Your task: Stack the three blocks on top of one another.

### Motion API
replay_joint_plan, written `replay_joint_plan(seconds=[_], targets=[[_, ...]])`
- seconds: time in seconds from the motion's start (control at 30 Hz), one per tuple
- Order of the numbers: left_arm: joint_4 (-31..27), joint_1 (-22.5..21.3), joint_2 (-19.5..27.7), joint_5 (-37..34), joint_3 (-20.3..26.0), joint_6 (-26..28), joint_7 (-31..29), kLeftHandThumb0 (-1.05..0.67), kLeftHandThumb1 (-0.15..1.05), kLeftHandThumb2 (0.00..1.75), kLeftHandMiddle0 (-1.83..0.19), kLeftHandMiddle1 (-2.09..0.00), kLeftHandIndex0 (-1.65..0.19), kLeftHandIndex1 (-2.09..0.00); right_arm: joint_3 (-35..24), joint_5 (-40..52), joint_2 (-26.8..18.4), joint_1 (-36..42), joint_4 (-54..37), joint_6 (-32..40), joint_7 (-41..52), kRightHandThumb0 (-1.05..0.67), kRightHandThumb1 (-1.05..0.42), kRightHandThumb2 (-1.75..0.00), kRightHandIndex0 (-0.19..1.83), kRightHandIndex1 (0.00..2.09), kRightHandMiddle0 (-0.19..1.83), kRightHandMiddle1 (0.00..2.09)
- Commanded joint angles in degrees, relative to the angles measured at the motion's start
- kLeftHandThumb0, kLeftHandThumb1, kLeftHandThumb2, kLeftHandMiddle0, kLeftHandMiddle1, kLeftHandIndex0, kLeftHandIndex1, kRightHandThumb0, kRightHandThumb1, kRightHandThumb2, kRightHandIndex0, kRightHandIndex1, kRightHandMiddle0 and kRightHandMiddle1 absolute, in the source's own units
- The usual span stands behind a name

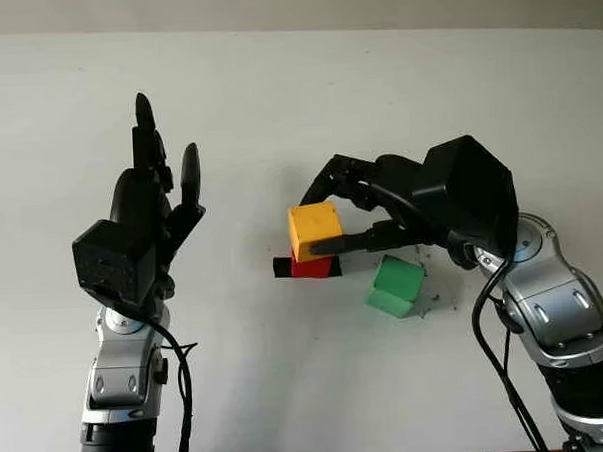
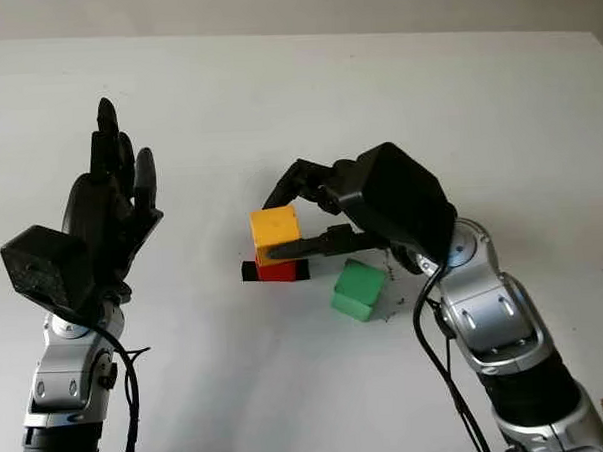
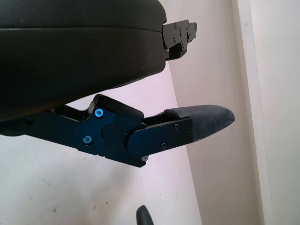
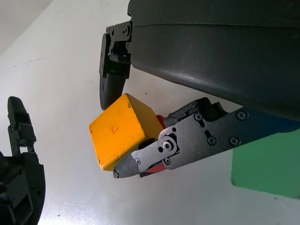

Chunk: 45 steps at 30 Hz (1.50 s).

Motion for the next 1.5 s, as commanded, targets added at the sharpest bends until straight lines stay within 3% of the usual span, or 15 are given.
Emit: replay_joint_plan(seconds=[0.0,0.3,0.43,0.7,0.83,1.0,1.13,1.23,1.37,1.43,1.47], targets=[[-0.74,0.47,-0.13,0.05,-0.16,-0.17,0.16,-0.72,1.05,0.63,0.19,0.0,0.19,0.0,0.29,-0.42,-0.85,0.38,0.31,-1.27,0.72,-0.56,-0.93,-0.05,0.03,0.02,-0.13,1.03],[-0.63,0.45,-0.29,0.05,-0.19,-0.63,0.27,-0.71,1.05,0.63,0.19,0.0,0.19,0.0,0.37,-1.63,-1.51,0.44,0.69,-3.46,2.87,-0.57,-0.9,-0.05,-0.06,0.03,-0.11,0.7],[-0.7,0.46,-0.12,0.22,-0.17,-0.42,0.28,-0.71,1.05,0.63,0.19,0.0,0.19,0.0,0.3,-1.43,-1.72,0.25,0.91,-3.42,3.99,-0.57,-0.9,-0.06,-0.13,0.03,-0.07,0.44],[-1.2,0.71,0.1,0.49,-0.27,-0.11,0.12,-0.71,1.05,0.64,0.19,0.0,0.19,0.0,-0.78,-0.46,-4.29,0.1,0.05,-5.33,8.57,-0.74,-0.91,-0.06,-0.19,0.0,-0.14,0.21],[-1.38,0.99,0.0,0.27,-0.06,0.1,0.05,-0.71,1.05,0.64,0.19,0.0,0.19,0.0,-6.62,4.01,-6.3,-1.18,-2.64,-6.06,11.26,-0.81,-0.92,-0.06,-0.19,0.0,-0.17,0.17],[-1.04,0.84,0.62,0.11,0.16,-0.04,-0.54,-0.72,1.05,0.64,0.19,0.0,0.19,0.0,-19.86,13.39,-5.14,-4.26,-4.28,-2.4,8.61,-0.76,-0.94,-0.06,-0.19,0.0,-0.09,0.18],[-0.81,0.39,1.16,0.14,0.44,0.07,-0.69,-0.73,1.05,0.64,0.19,0.0,0.19,0.0,-26.11,17.38,-9.78,-6.9,-1.0,-1.51,9.41,-0.7,-0.94,-0.05,-0.18,0.01,0.06,0.24],[-0.33,-0.02,1.77,-0.09,0.66,-0.45,-1.16,-0.73,1.05,0.65,0.19,0.0,0.19,0.0,-27.42,16.24,-13.74,-6.47,3.07,-7.13,10.96,-0.64,-0.88,-0.04,-0.06,0.08,0.19,0.28],[-0.39,-0.02,2.28,-0.21,0.86,-0.51,-1.59,-0.74,1.05,0.65,0.19,0.0,0.19,0.0,-26.29,13.83,-18.55,-4.18,8.25,-14.76,14.68,-0.69,-0.84,-0.05,0.02,0.09,0.32,0.25],[-0.34,-0.01,2.49,-0.33,1.01,-0.8,-1.89,-0.74,1.05,0.66,0.19,0.0,0.19,0.0,-24.73,10.73,-20.51,-2.52,10.73,-23.93,16.83,-0.73,-0.84,-0.05,0.04,0.08,0.35,0.23],[-0.32,0.0,2.71,-0.39,1.09,-0.9,-2.1,-0.74,1.05,0.66,0.19,0.0,0.19,0.0,-23.75,8.07,-21.68,-1.46,12.75,-32.22,17.7,-0.74,-0.84,-0.05,0.06,0.09,0.39,0.23]])
